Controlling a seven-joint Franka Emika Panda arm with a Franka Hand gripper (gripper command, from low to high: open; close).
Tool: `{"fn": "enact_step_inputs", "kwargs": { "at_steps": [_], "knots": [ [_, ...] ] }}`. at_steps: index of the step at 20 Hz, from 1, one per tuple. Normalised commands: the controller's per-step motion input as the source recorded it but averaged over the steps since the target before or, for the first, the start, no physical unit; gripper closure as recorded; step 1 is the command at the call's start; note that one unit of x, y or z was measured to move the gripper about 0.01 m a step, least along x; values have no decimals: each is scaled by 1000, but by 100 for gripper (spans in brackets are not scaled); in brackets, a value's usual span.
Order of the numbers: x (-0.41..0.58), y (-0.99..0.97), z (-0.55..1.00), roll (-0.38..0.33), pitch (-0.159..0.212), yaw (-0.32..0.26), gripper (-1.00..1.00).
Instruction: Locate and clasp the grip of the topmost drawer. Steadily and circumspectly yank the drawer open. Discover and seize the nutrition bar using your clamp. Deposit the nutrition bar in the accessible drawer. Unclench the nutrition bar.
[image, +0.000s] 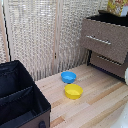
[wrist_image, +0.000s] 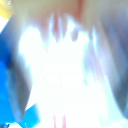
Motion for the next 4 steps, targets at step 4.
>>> {"fn": "enact_step_inputs", "kwargs": {
  "at_steps": [4],
  "knots": [
    [196,-3,131,0,39,-23,-100]
  ]
}}
